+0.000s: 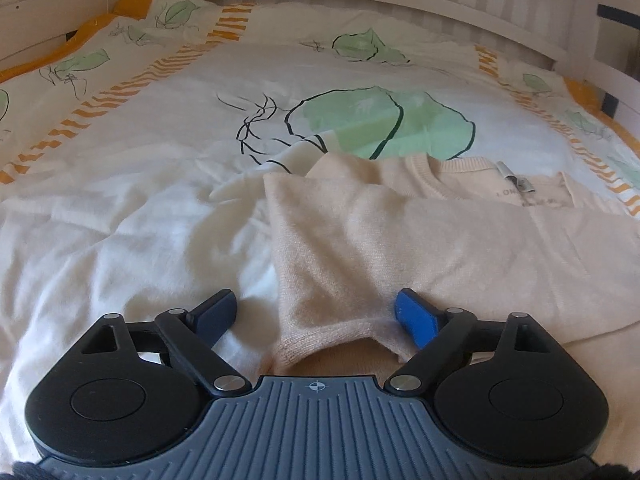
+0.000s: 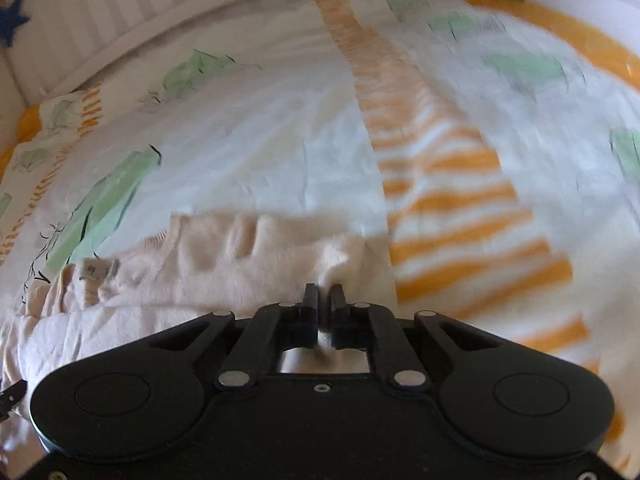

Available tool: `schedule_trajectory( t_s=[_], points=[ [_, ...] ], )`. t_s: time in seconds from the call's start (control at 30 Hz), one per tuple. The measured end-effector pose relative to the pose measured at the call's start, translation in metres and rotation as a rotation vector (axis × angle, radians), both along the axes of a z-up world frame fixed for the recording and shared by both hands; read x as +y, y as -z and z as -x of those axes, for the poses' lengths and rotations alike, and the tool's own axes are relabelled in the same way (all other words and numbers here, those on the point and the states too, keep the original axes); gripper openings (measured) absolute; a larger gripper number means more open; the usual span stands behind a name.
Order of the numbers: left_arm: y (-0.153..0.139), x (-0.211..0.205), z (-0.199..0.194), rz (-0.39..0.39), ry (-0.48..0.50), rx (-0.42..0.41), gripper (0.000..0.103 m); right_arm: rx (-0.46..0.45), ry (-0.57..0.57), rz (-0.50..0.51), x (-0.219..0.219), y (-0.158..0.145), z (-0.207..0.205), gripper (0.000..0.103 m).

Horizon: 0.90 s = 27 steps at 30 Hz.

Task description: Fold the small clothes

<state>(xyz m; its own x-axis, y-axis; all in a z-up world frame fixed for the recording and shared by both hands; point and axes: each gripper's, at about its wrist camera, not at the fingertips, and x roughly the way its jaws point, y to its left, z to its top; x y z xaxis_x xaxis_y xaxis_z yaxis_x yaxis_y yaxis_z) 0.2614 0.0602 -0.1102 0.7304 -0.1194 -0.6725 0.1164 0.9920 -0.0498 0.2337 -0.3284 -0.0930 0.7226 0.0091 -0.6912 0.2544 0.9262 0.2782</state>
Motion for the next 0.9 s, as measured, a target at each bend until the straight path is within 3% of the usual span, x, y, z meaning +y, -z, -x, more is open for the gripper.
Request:
schedule_trajectory(
  t_s=[0.17, 0.23, 0.37, 0.43, 0.5, 0.6, 0.7, 0.87, 0.9],
  points=[
    [0.001, -0.002, -0.003, -0.004, -0.003, -0.005, 0.091, 0.031, 0.043, -0.027, -0.018, 0.013, -0.013, 0.011],
    [0.001, -0.002, -0.003, -0.003, -0.005, -0.004, 0.092, 0.021, 0.033, -0.038, -0.021, 0.011, -0.007, 0.021],
    [0.002, -0.002, -0.004, -0.005, -0.005, -0.007, 0.093, -0.037, 0.057, -0.053, -0.024, -0.007, 0.024, 0.025],
    [0.001, -0.002, -0.004, -0.009, -0.006, -0.008, 0.093, -0.031, 0.032, -0.056, -0.018, -0.010, 0.037, 0.045],
    [0.001, -0.002, -0.004, -0.007, -0.005, -0.008, 0.093, -0.014, 0.003, -0.058, -0.010, -0.007, 0.049, 0.054],
    [0.002, -0.002, -0.004, -0.005, -0.005, -0.007, 0.093, 0.047, -0.021, -0.001, 0.001, 0.008, 0.061, 0.051],
    [0.001, 0.000, -0.005, 0.004, -0.005, -0.004, 0.093, 0.027, 0.009, 0.024, 0.003, 0.009, 0.074, 0.050],
    [-0.005, 0.007, -0.001, 0.027, 0.010, 0.030, 0.093, 0.035, 0.038, 0.006, 0.001, -0.011, 0.098, 0.061],
    [-0.008, 0.010, 0.002, 0.035, 0.013, 0.048, 0.093, 0.036, 0.026, -0.005, 0.002, -0.015, 0.106, 0.067]
  ],
)
